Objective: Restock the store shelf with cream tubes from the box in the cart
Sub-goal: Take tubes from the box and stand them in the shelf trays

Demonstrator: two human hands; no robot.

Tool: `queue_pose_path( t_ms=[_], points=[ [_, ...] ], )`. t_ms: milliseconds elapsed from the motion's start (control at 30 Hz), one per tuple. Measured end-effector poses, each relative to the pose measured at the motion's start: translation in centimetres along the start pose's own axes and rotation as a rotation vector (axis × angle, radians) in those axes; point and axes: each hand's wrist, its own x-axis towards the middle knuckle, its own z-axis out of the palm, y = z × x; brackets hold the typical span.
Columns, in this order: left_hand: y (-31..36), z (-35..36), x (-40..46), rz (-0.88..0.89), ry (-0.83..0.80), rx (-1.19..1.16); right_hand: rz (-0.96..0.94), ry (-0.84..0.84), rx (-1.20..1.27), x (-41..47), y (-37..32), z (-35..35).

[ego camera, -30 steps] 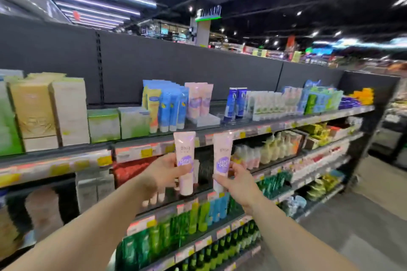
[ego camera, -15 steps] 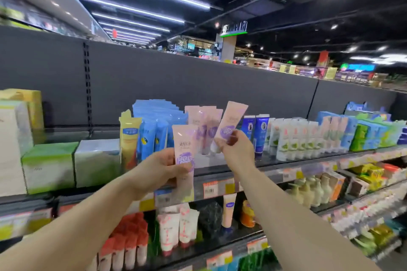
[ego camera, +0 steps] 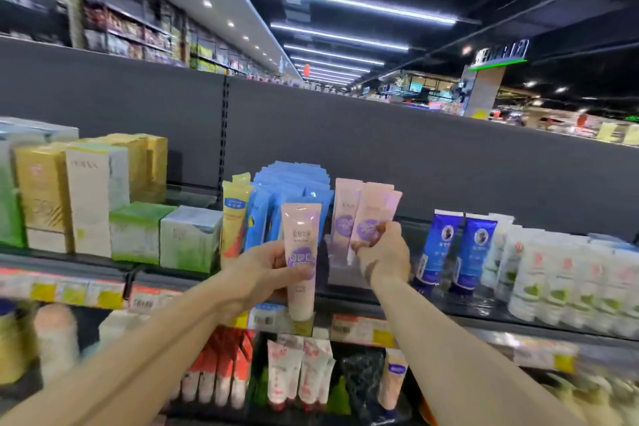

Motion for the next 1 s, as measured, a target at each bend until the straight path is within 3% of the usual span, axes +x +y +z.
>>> queue_pose_path(
  t_ms=[267,700,867,933,1000],
  points=[
    [1.4,0.2,0.2,0.032,-0.001,0.103,-0.008,-0.042,0.052,-0.3,-0.4,-0.2],
    [0.8,-0.4,0.3,-0.017,-0.048,0.083,0.104,-0.085,-0.024,-0.4,-0.2,-0.3],
    [1.1,0.7,1.1,0.004,0.023,0.132,0.037,0.034,0.110,-2.7,0.4,-2.0],
    [1.4,1.3,1.8,0.022,0.059,0.165,-0.012,-0.119,0.197,-4.1,0.2,-3.3],
    [1.8,2.1,2.4,0.041,0.066,0.153,-0.048,-0.432,0.145,-5.1,-0.5,-4.5]
  ],
)
